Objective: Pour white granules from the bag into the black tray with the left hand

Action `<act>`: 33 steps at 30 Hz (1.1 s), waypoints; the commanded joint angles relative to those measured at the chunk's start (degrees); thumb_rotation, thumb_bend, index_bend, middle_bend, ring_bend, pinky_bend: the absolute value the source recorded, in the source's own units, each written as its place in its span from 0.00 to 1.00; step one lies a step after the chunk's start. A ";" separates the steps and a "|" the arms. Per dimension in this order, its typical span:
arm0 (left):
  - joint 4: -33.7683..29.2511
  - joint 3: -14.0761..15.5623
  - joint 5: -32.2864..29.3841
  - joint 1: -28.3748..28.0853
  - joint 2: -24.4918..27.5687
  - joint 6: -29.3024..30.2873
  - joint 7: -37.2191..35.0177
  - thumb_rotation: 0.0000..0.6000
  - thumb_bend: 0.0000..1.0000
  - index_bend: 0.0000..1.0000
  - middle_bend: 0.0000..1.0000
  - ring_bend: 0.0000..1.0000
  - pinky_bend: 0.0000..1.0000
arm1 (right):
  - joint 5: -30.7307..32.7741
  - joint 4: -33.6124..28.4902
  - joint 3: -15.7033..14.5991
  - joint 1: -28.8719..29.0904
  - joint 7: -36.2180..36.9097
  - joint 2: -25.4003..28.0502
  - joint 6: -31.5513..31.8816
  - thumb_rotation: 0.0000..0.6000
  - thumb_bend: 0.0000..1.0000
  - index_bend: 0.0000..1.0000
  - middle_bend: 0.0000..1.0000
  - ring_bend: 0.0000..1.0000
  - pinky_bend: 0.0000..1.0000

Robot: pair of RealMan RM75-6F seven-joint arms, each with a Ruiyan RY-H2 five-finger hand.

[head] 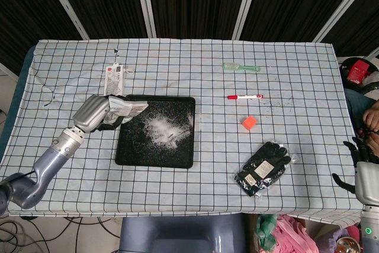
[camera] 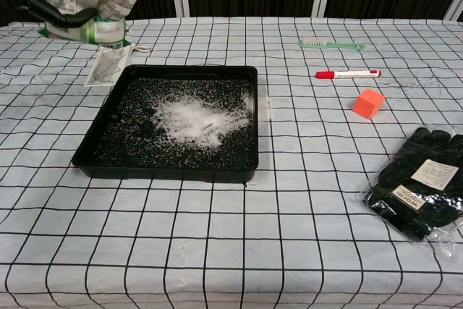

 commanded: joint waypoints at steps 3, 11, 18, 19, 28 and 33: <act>-7.19 -2.31 -5.91 -5.30 3.55 -8.85 12.14 1.00 0.76 0.46 0.50 0.42 0.59 | 0.01 0.23 0.09 0.02 0.26 -0.03 -0.11 1.00 0.12 0.18 0.10 0.14 0.31; -7.70 -2.04 -9.13 -7.24 2.85 -11.78 19.62 1.00 0.76 0.46 0.50 0.42 0.59 | 0.23 0.28 0.30 -0.15 0.33 0.03 0.05 1.00 0.12 0.18 0.10 0.14 0.31; -9.79 -0.29 -12.61 -9.26 5.43 -15.89 29.57 1.00 0.77 0.48 0.51 0.43 0.60 | 0.28 0.40 0.44 -0.15 0.32 -0.14 0.05 1.00 0.11 0.18 0.10 0.14 0.31; -10.40 0.03 -13.69 -9.53 6.03 -16.37 31.65 1.00 0.77 0.48 0.51 0.44 0.60 | 0.34 0.48 0.48 -0.15 0.43 -0.16 0.01 1.00 0.11 0.18 0.10 0.14 0.31; -13.34 0.36 -18.24 -10.14 7.71 -14.26 40.47 1.00 0.77 0.49 0.52 0.44 0.60 | 0.42 0.76 0.70 -0.14 0.61 -0.31 0.06 1.00 0.11 0.18 0.10 0.14 0.31; -13.92 1.12 -20.18 -10.95 8.39 -14.87 43.89 1.00 0.77 0.50 0.52 0.44 0.60 | 0.46 0.61 0.71 -0.29 0.54 -0.17 0.19 1.00 0.12 0.18 0.10 0.14 0.31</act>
